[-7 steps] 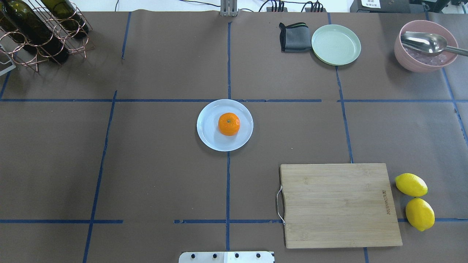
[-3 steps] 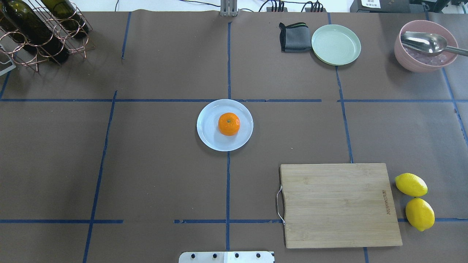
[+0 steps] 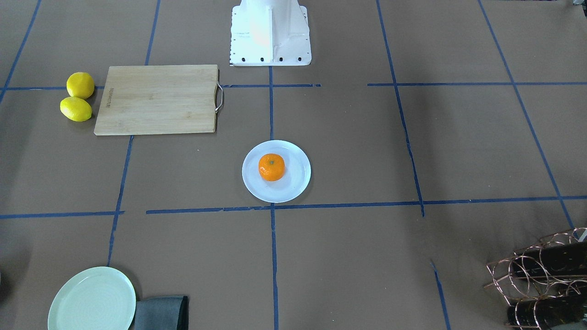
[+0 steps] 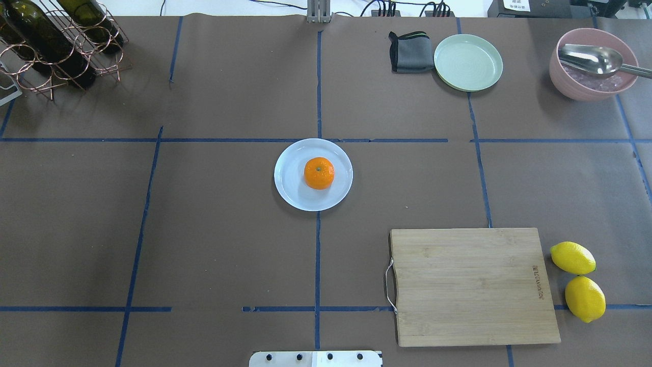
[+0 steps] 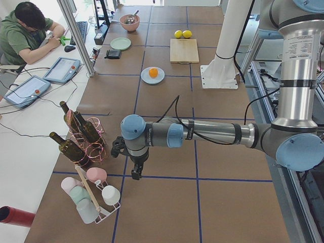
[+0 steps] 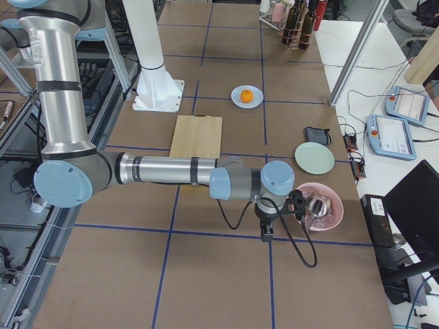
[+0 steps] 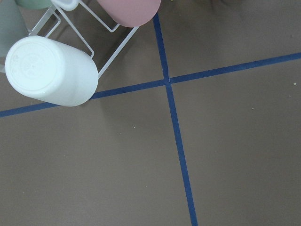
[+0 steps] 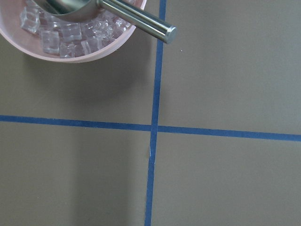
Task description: Pick orange to plate
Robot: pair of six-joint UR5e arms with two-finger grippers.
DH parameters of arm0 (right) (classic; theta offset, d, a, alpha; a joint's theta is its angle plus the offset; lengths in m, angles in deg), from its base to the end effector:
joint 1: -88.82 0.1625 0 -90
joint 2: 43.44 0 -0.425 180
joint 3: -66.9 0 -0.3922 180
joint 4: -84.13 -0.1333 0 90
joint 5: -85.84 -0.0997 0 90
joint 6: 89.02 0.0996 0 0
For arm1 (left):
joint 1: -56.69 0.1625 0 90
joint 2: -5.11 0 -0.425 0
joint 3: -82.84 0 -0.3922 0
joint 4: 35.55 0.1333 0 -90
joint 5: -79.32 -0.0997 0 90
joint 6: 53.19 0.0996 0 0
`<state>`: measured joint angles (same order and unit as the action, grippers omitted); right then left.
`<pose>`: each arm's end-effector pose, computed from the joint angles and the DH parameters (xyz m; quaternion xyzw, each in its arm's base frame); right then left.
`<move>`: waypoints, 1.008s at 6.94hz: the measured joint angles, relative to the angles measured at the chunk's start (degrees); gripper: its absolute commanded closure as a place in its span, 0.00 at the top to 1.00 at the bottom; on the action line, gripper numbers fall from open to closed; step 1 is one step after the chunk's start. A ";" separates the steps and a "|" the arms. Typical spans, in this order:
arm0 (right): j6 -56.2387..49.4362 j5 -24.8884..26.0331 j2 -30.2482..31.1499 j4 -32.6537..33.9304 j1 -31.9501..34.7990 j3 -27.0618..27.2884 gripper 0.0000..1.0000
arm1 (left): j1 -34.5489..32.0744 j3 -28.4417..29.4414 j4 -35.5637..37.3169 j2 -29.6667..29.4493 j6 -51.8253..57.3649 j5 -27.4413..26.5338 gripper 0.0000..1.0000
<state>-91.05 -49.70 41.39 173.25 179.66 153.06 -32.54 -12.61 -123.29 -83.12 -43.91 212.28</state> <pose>0.0700 -0.5317 0.6425 0.0275 -0.3864 -0.0170 0.9218 -0.0590 -0.4806 0.6325 0.0387 0.3643 0.0860 0.9265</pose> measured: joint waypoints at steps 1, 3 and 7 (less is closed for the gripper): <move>0.06 -0.12 0.00 -0.04 0.01 0.06 1.00 | -0.03 0.09 -0.06 0.57 0.08 0.06 1.00; 0.09 -0.35 0.03 -0.01 -0.03 0.13 1.00 | -0.05 0.17 -0.46 2.62 0.13 0.18 1.00; 0.09 -0.43 0.07 0.00 -0.05 0.20 1.00 | -0.14 0.18 -0.58 2.93 -1.27 0.20 1.00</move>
<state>-90.96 -50.13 41.46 173.25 179.61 153.26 -32.69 -12.44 -123.88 -80.18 -45.18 212.47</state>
